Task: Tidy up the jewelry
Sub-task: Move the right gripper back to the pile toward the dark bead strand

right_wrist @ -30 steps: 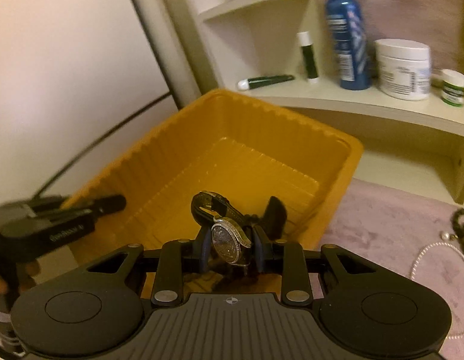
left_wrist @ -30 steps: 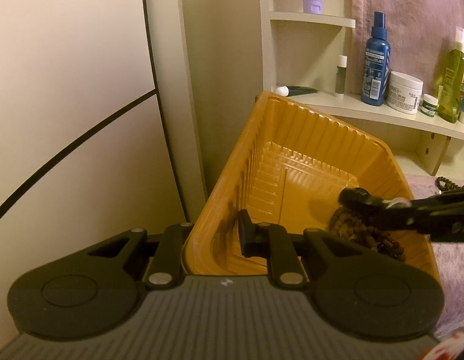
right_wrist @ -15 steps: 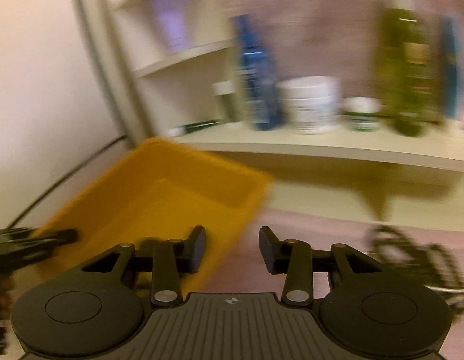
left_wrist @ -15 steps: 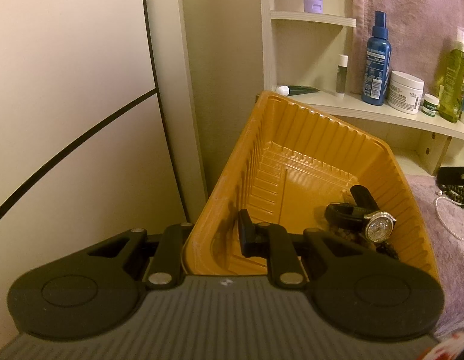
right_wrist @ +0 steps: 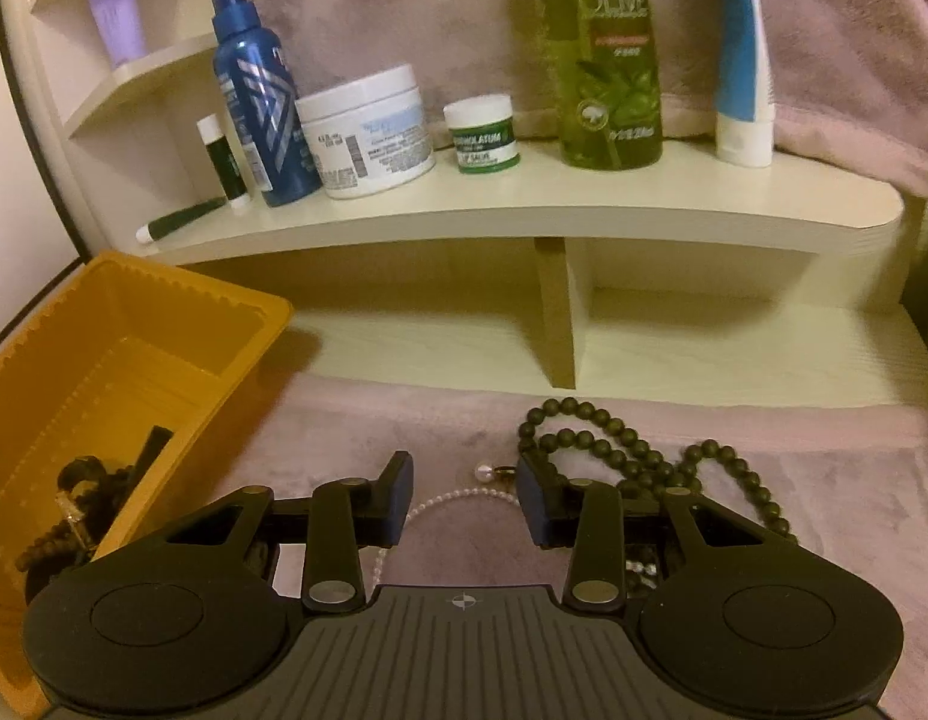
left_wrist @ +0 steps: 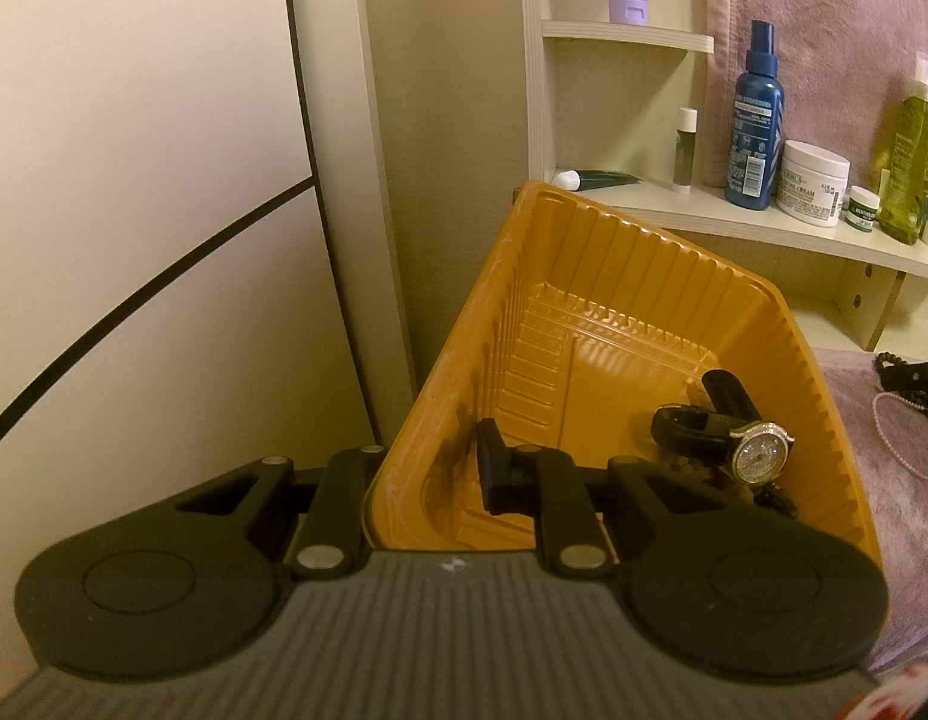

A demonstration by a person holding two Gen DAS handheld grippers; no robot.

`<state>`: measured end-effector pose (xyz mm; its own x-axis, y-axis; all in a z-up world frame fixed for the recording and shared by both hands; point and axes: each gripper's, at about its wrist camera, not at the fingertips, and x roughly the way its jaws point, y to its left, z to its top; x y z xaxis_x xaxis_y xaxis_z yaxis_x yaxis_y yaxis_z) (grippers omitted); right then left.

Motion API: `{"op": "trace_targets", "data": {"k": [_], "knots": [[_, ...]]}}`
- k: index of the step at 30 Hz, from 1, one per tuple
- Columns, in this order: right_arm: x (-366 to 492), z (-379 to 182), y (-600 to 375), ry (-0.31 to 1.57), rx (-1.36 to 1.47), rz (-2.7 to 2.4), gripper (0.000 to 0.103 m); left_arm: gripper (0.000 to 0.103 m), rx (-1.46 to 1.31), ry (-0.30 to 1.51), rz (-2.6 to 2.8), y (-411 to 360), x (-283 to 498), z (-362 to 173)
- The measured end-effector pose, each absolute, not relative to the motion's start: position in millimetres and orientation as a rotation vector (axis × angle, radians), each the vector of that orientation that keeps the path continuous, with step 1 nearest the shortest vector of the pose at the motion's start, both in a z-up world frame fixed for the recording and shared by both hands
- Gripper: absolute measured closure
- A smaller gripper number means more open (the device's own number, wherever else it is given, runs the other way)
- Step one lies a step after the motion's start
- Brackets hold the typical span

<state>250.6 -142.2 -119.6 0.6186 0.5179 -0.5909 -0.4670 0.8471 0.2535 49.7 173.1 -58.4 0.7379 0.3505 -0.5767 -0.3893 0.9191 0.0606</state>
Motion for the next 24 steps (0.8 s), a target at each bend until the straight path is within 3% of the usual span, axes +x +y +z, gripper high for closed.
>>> {"op": "trace_targets", "data": {"k": [10, 12, 24], "knots": [[258, -128, -129, 0.695, -0.002, 0.519, 0.074, 0.086, -0.066, 0.621, 0.406, 174, 50, -59], [257, -129, -125, 0.684, -0.039, 0.514, 0.083, 0.086, -0.068, 0.621, 0.406, 175, 50, -60], [239, -104, -122, 0.57, -0.008, 0.592, 0.084, 0.086, -0.068, 0.62, 0.404, 175, 50, -61]]}}
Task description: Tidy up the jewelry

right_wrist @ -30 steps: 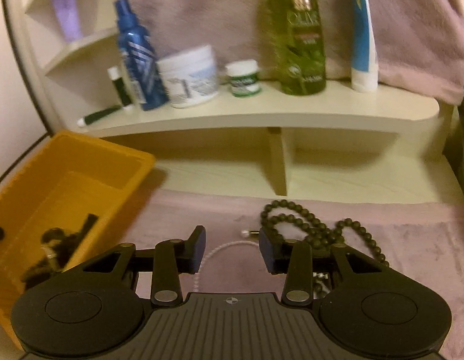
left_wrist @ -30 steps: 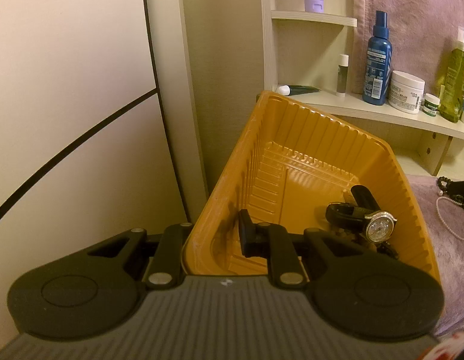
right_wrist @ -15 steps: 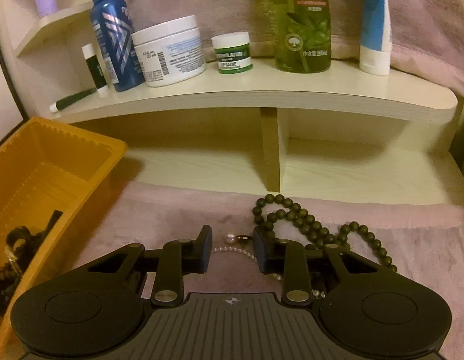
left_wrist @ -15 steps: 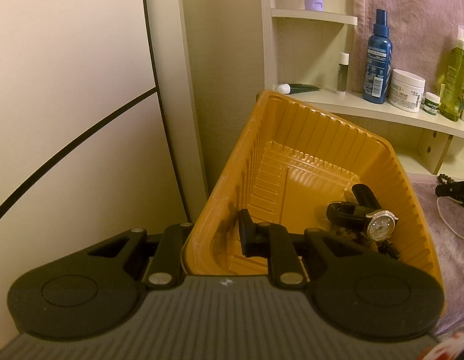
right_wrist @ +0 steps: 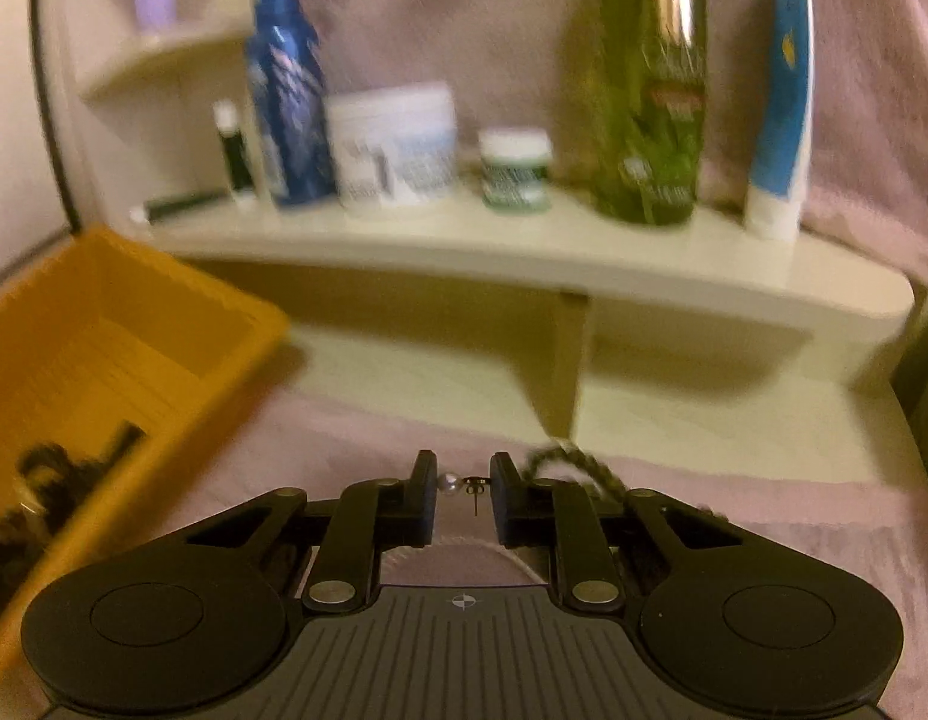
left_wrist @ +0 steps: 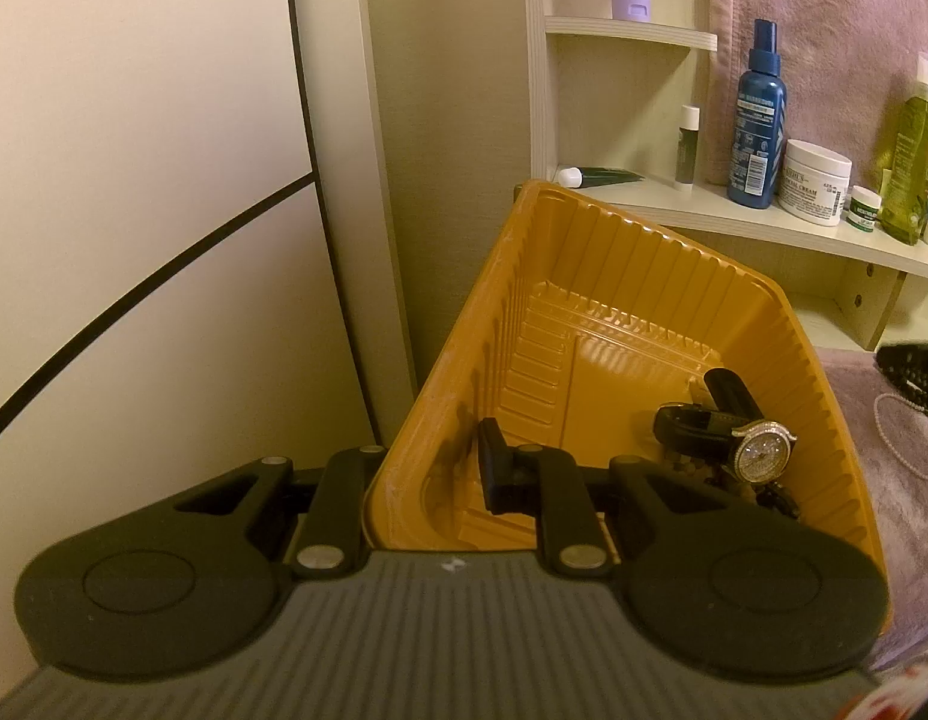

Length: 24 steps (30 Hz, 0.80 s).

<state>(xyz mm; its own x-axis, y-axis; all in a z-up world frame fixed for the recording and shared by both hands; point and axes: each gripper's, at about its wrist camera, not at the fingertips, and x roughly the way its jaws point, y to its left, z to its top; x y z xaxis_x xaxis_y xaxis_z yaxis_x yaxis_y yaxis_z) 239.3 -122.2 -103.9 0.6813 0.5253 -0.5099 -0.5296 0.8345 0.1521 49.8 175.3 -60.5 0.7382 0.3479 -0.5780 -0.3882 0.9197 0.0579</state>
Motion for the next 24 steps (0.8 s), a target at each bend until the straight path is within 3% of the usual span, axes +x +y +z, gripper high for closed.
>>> {"op": "trace_targets", "data": {"k": [7, 18, 19, 21, 24], "knots": [[215, -70, -89, 0.545, 0.149, 0.875, 0.084, 0.086, -0.068, 0.621, 0.404, 176, 50, -61], [210, -85, -28, 0.633, 0.121, 0.914, 0.082, 0.086, -0.068, 0.62, 0.403, 176, 49, -61], [209, -83, -28, 0.628, 0.133, 0.913, 0.08, 0.086, -0.067, 0.62, 0.403, 176, 49, -61], [207, -79, -34, 0.605, 0.153, 0.923, 0.06, 0.086, -0.069, 0.62, 0.403, 176, 49, -61], [202, -71, -43, 0.565, 0.168, 0.92, 0.053, 0.086, -0.066, 0.62, 0.403, 175, 49, -61]]}}
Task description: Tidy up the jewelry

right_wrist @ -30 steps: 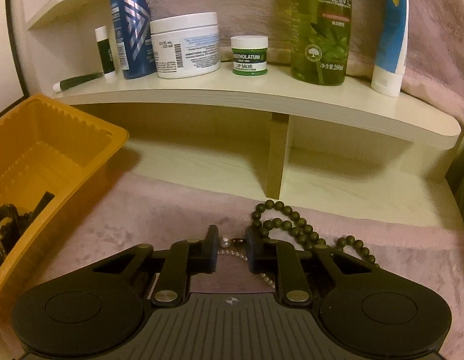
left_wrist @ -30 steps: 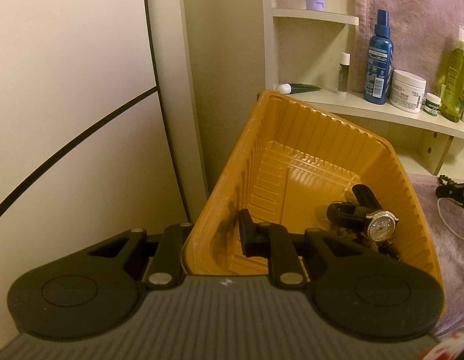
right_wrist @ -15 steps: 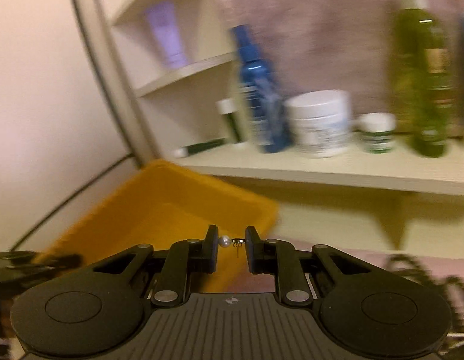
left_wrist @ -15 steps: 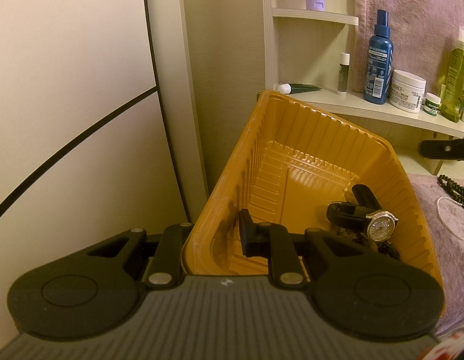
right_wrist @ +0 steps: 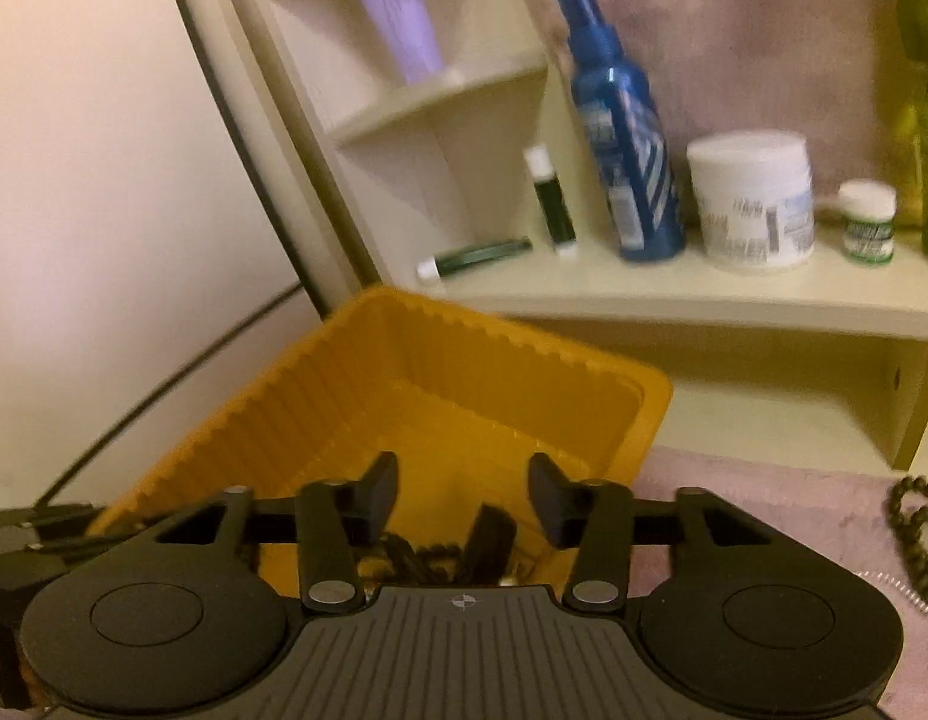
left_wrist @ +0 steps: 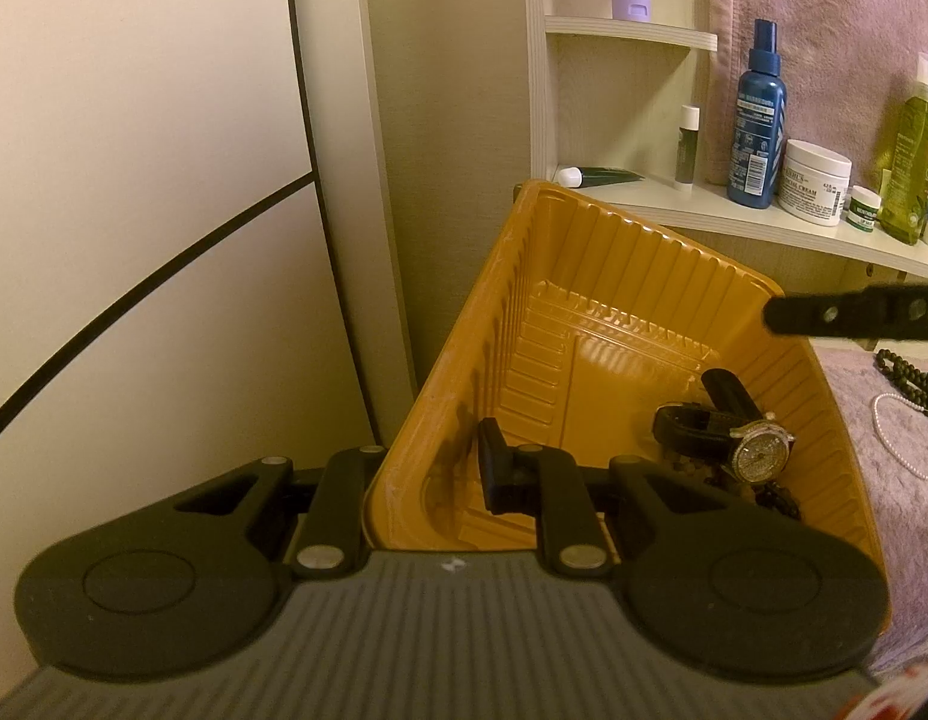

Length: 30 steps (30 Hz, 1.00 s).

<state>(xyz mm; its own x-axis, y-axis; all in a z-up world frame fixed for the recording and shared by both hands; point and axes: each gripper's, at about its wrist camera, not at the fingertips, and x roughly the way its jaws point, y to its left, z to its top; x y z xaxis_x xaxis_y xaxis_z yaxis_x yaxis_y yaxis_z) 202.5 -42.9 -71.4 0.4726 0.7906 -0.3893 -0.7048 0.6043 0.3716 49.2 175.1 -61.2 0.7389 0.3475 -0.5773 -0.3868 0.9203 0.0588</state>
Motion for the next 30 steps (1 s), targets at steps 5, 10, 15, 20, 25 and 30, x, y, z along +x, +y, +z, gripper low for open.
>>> {"op": "trace_targets", "data": {"k": [5, 10, 15, 20, 25, 30], "knots": [[193, -65, -79, 0.551, 0.227, 0.862, 0.053, 0.086, -0.067, 0.619, 0.404, 175, 49, -61], [184, -75, -128, 0.587, 0.232, 0.74, 0.053, 0.086, -0.066, 0.619, 0.403, 175, 49, -62], [173, -94, -185, 0.649, 0.231, 0.588, 0.054, 0.086, -0.065, 0.618, 0.404, 175, 49, -62], [173, -105, -230, 0.669, 0.251, 0.445, 0.054, 0.085, -0.063, 0.618, 0.406, 175, 49, -62], [183, -110, -257, 0.666, 0.256, 0.372, 0.057, 0.085, -0.059, 0.618, 0.406, 175, 49, -61], [194, -110, -265, 0.662, 0.22, 0.35, 0.064, 0.085, -0.061, 0.62, 0.407, 176, 49, -61]]}}
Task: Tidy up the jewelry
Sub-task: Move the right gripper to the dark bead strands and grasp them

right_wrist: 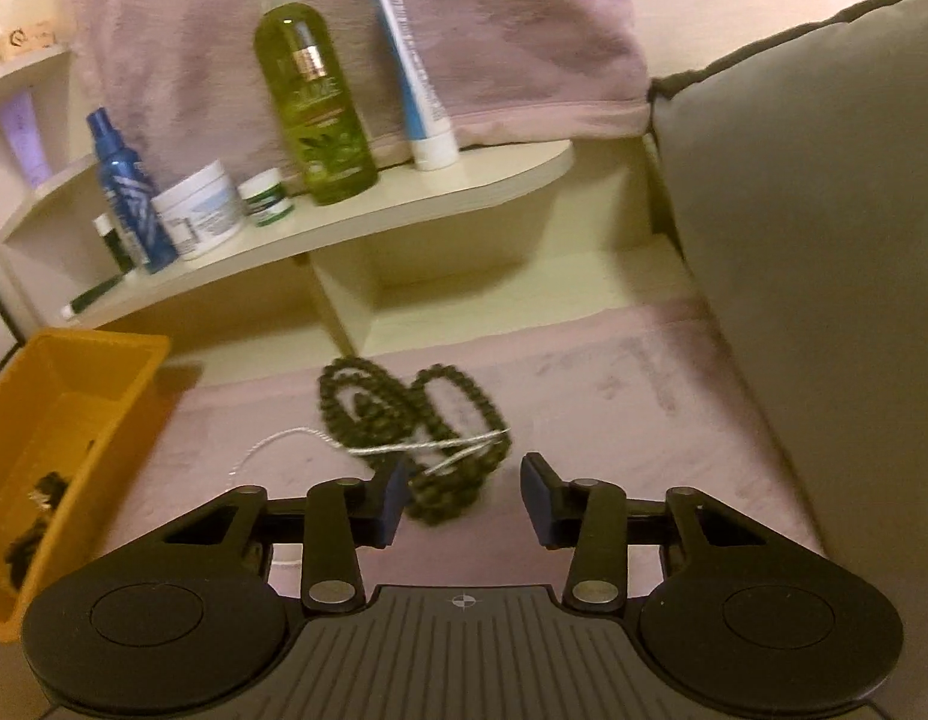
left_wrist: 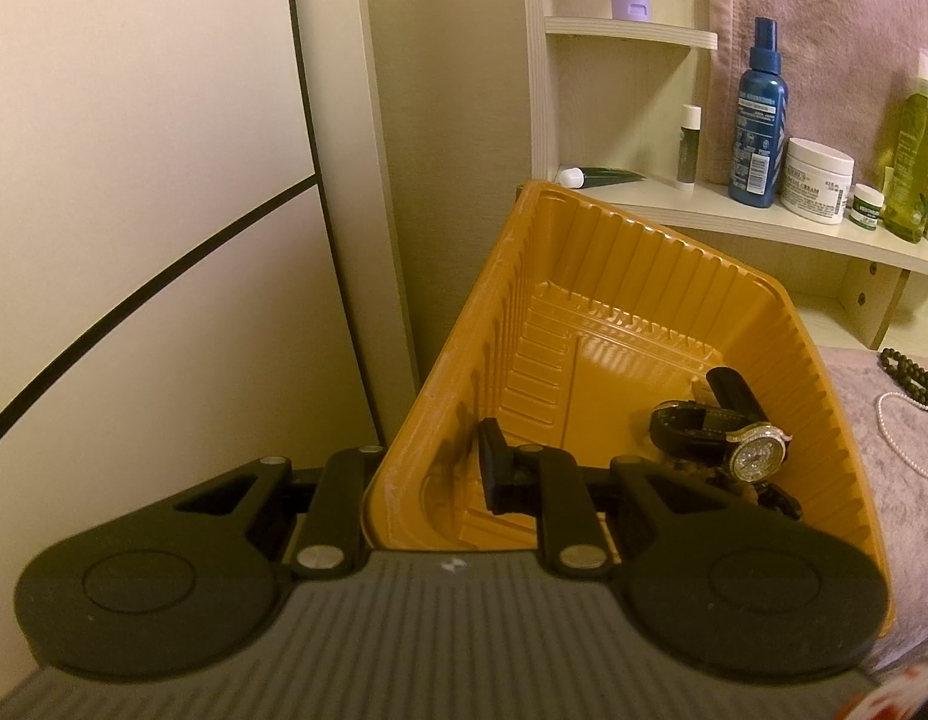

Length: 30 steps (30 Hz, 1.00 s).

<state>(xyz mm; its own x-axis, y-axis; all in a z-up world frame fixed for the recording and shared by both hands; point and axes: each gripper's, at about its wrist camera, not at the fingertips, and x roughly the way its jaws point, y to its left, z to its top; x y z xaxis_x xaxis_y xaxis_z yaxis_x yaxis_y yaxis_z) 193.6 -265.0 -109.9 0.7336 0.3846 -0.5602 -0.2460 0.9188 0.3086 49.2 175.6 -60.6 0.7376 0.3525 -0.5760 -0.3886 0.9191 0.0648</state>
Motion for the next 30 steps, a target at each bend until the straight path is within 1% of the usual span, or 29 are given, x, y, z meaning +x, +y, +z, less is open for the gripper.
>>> {"op": "trace_targets", "data": {"k": [3, 5, 14, 17, 18, 19, 20, 22, 23, 28, 30], "knots": [[196, -108, -259, 0.64, 0.148, 0.373, 0.07, 0.085, -0.06, 0.62, 0.407, 176, 49, -61], [199, -107, -251, 0.63, 0.079, 0.389, 0.071, 0.085, -0.063, 0.62, 0.407, 176, 49, -61], [206, -124, -215, 0.573, -0.445, 0.513, 0.071, 0.085, -0.063, 0.62, 0.406, 176, 49, -61], [206, -128, -209, 0.555, -0.529, 0.545, 0.071, 0.085, -0.063, 0.619, 0.406, 176, 49, -61], [206, -128, -208, 0.549, -0.543, 0.554, 0.073, 0.085, -0.063, 0.619, 0.406, 176, 49, -61], [206, -129, -207, 0.54, -0.562, 0.568, 0.077, 0.085, -0.063, 0.62, 0.406, 176, 49, -61], [205, -130, -206, 0.534, -0.583, 0.587, 0.087, 0.085, -0.063, 0.62, 0.406, 176, 49, -61], [204, -133, -203, 0.533, -0.616, 0.621, 0.095, 0.085, -0.061, 0.62, 0.406, 176, 49, -61], [202, -134, -202, 0.531, -0.619, 0.632, 0.103, 0.085, -0.063, 0.62, 0.405, 176, 49, -61], [182, -118, -211, 0.482, -0.517, 0.593, 0.103, 0.085, -0.064, 0.619, 0.405, 176, 49, -61], [173, -115, -216, 0.512, -0.467, 0.595, 0.103, 0.085, -0.067, 0.619, 0.404, 176, 49, -62]]}}
